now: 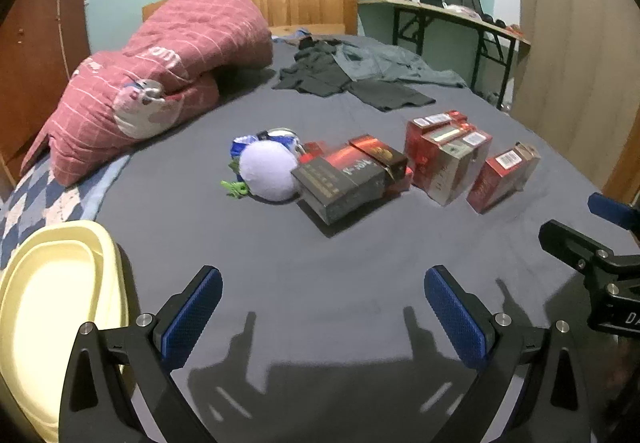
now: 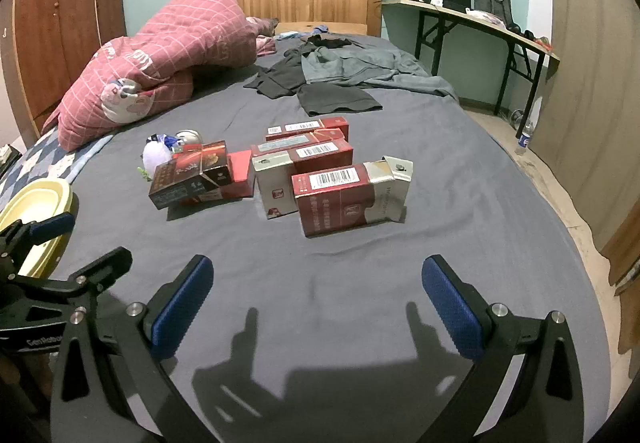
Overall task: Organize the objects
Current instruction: 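Move both tools toward the cluster of cigarette packs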
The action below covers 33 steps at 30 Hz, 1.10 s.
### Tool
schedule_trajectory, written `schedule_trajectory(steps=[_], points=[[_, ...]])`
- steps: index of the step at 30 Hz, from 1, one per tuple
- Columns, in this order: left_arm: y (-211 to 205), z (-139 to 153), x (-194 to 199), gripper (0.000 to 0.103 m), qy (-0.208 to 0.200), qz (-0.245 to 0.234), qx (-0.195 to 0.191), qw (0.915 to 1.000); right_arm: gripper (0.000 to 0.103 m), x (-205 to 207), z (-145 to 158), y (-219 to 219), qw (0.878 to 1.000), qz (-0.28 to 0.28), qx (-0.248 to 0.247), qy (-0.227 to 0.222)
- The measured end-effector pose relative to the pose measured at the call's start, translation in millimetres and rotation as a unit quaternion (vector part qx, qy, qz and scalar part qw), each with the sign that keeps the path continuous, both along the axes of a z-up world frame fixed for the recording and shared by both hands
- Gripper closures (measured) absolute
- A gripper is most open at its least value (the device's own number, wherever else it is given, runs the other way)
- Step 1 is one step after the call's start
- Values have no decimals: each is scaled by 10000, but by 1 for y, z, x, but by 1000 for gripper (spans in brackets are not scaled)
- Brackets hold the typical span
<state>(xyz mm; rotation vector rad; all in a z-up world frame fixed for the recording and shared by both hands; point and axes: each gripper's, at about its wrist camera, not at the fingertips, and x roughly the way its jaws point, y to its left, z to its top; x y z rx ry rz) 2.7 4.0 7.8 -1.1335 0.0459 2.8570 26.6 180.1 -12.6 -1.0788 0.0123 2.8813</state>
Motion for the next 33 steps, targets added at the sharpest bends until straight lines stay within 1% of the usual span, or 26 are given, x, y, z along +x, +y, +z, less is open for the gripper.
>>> schedule_trajectory(steps=[7, 17, 21, 23, 25, 28, 30, 33], points=[[1, -6, 5, 0, 109, 48, 19, 9999, 0, 0, 0, 0, 10000, -6, 0, -6], [-3, -6, 8, 0, 177, 45, 8, 9998, 0, -1, -1, 1, 10000, 35, 11, -27], [-8, -5, 4, 0, 152, 7, 143, 9998, 0, -4, -2, 3, 10000, 47, 77, -23], [-15, -4, 0, 0, 159, 1, 273, 9995, 0, -6, -1, 5, 10000, 51, 45, 1], [-21, -4, -4, 0, 178, -13, 324, 9993, 0, -8, 1, 9, 10000, 81, -35, 40], [-22, -8, -11, 0, 178, -273, 480, 9983, 0, -11, 2, 11, 9998, 176, -56, 112], [-20, -10, -19, 0, 172, -665, 558, 9961, 0, -14, 2, 12, 9996, 248, -11, 121], [-22, -11, -36, 0, 240, -1110, 557, 9920, 0, -20, 0, 14, 9992, 384, 43, 118]])
